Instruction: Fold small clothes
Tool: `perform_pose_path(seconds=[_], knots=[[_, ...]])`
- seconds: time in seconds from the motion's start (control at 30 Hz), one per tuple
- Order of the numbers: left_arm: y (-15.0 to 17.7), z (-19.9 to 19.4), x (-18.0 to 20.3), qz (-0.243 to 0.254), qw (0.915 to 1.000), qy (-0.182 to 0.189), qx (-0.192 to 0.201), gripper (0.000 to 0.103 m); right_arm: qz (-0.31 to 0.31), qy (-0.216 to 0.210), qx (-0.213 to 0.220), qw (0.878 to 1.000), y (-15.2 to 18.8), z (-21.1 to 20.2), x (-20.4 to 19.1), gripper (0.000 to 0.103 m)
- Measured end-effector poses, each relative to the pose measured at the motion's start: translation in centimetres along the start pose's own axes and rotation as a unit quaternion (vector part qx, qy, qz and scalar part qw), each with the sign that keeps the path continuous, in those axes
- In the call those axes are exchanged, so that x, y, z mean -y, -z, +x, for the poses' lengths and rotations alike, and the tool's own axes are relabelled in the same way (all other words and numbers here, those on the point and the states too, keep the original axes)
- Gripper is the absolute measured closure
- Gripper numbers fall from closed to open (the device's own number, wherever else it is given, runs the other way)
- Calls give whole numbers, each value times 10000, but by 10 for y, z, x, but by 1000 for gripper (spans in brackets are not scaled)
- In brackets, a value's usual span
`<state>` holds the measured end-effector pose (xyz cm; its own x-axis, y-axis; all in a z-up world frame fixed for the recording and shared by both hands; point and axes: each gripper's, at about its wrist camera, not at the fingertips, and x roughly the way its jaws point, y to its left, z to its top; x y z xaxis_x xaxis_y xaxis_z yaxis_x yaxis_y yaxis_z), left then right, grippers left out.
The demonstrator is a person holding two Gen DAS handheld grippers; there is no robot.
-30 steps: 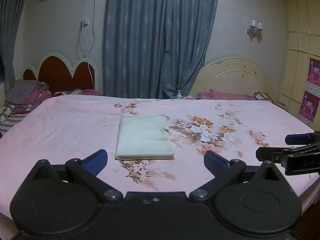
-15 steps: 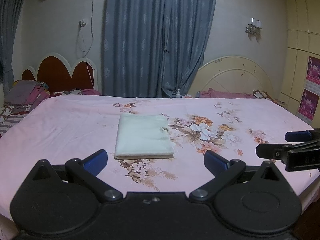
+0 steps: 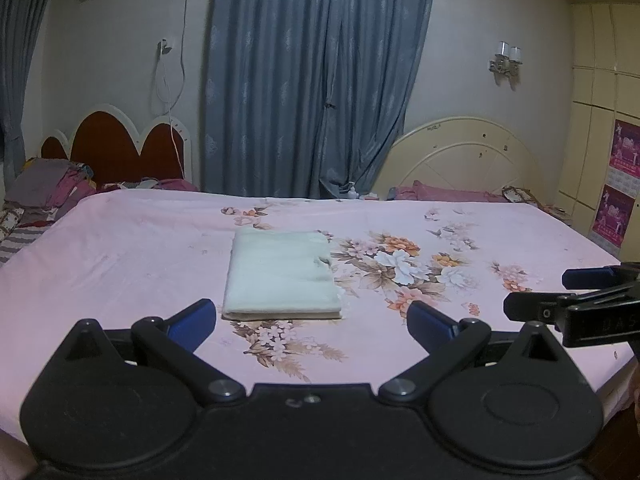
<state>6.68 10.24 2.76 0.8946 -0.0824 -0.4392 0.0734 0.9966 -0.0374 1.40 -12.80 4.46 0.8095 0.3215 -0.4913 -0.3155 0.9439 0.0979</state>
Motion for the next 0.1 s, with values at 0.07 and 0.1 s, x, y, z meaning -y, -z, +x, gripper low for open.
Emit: perform_pose_path(seconds=[0.07, 0.1], knots=[[0, 0, 1, 7, 10000, 13, -8, 2, 4, 4, -8, 10000, 0, 0, 0, 0], [0, 1, 1, 18, 10000, 27, -26, 1, 4, -1, -2, 10000, 0, 0, 0, 0]])
